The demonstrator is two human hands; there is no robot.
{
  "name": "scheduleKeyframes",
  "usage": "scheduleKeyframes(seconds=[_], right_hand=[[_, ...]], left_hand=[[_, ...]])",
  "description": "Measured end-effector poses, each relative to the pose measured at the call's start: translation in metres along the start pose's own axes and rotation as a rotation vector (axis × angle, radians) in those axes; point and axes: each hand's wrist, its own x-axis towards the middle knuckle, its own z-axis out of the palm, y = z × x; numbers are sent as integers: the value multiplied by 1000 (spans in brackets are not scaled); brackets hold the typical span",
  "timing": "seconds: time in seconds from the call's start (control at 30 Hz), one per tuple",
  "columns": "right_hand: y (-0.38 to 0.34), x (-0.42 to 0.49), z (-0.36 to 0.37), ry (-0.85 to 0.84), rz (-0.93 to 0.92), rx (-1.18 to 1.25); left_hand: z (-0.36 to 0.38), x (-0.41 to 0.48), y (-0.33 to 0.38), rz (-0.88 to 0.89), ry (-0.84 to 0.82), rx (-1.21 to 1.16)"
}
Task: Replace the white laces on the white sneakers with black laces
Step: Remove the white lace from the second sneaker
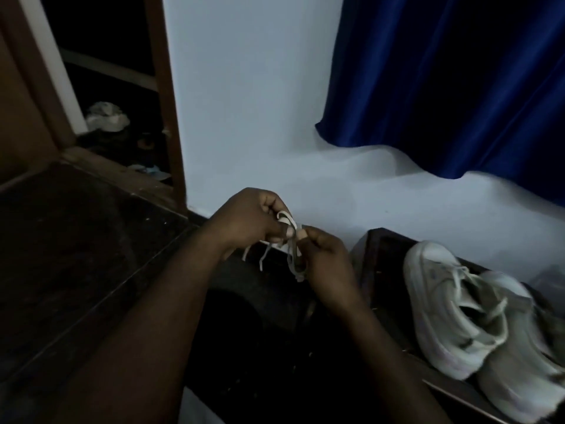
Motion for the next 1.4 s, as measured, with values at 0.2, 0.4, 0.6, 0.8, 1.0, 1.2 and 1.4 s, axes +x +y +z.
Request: scheduleKeyframes(seconds=[0.2,0.4,0.6,0.8,1.0,1.2,1.4], right_hand=[[36,13,51,-208,120,-77],[66,19,97,-386,14,-604],[78,19,120,-512,23,-777],[71,22,126,-573,-41,-816],[57,19,102,-397,-95,-732],[31,3,38,-250,-173,-742],[-3,-23,-65,-64,-255,-835]], left_hand=[[-39,11,-42,-252,33,327],[-53,10,-85,-605,-153,454],[-55,13,-120,-783,-242,519],[-60,14,-129,-837,-245,588],[-49,5,-107,-784,-239,564],[-13,1,-53,-554,-148,385],[56,-7,18,-203,-81,290]])
